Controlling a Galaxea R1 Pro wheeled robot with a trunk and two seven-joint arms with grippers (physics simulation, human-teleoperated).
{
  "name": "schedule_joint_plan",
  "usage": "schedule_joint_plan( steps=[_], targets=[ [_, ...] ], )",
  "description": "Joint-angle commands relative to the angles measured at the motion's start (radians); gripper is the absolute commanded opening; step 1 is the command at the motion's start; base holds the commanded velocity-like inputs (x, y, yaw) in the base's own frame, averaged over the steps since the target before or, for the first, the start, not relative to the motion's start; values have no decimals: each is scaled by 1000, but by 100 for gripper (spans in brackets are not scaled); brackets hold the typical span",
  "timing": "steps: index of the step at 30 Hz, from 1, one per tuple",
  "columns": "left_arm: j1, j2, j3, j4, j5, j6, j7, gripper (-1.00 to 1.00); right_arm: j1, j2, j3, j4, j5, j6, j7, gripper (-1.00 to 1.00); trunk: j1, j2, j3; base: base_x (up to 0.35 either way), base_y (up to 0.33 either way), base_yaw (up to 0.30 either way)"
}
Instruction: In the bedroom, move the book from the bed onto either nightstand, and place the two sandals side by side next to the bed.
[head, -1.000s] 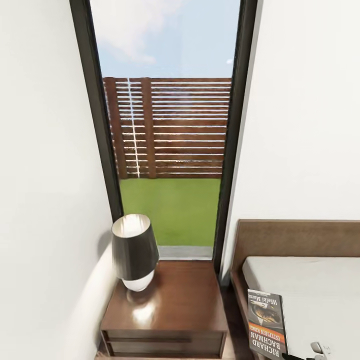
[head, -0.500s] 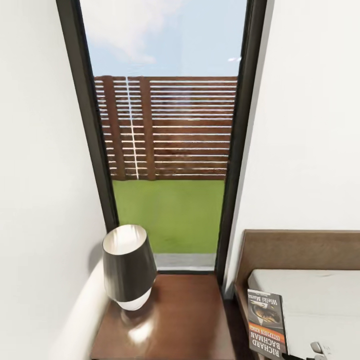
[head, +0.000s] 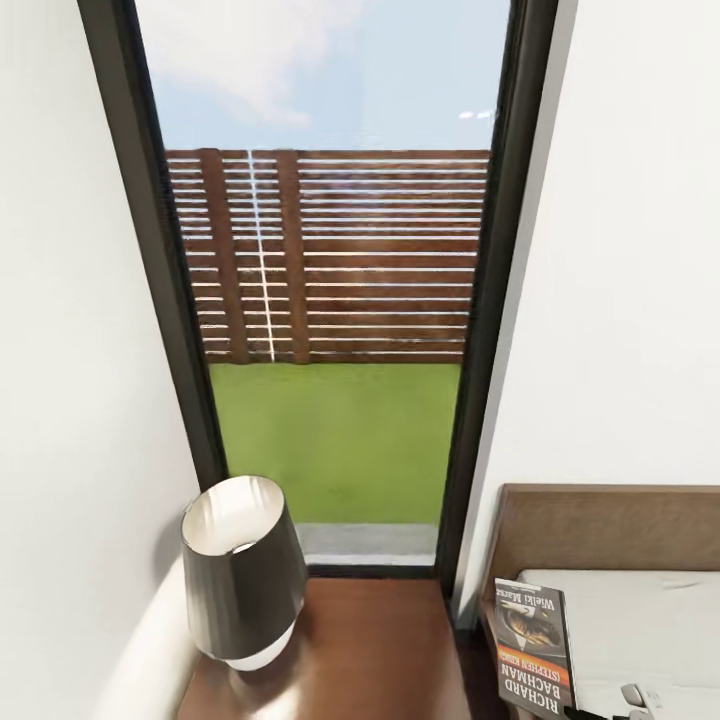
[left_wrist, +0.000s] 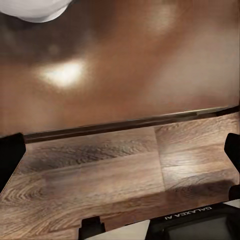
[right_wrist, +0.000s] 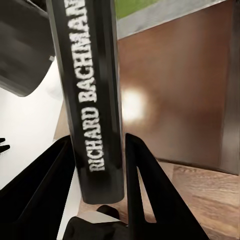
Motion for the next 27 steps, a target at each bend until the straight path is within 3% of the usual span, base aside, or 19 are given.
schedule_joint_plan(
  steps=[1,11,13,15,17,18,19,20,21,24,27],
  targets=[
    [-1,0,9,1,-10,-3,-3,100,-1,-1,1,0,-11,8,3,-100,1,-1,-2,300,0,0],
    [-1,0,9,1,-10,-3,-11,100,-1,-1,1,0,-11,8,3,-100,1,-1,-2,54,0,0],
    [-1,1,14,-2,-8,-4,-44,100,-1,0,1,0,-11,8,3,-100,1,-1,-2,0,0,0],
    [-1,4,25,-6,-5,-4,-144,100,-1,0,1,0,-11,8,3,-100,1,-1,-2,0,0,0],
    [-2,11,57,-19,10,1,-323,100,-1,0,1,0,-11,8,3,-100,1,-1,-2,0,0,0],
    [-4,17,78,-30,27,8,-424,100,-1,0,1,0,-11,8,3,-100,1,-1,-2,0,0,0],
    [-5,25,106,-52,62,39,-566,100,-1,0,1,0,-11,8,3,-100,1,-1,-2,0,0,0],
    [-6,26,113,-60,75,56,-608,100,-1,0,1,0,-11,8,3,-100,1,-1,-2,0,0,0],
    [-7,29,126,-91,110,122,-709,100,-1,0,1,0,-11,8,4,-100,1,-1,-2,0,0,0],
    [-8,31,139,-166,162,241,-820,100,-1,0,1,0,-11,8,4,-100,1,-1,-2,0,0,0],
    [-8,53,142,-189,202,276,-890,100,-1,0,1,0,-11,8,4,-100,1,-1,-2,0,0,0]
  ],
)
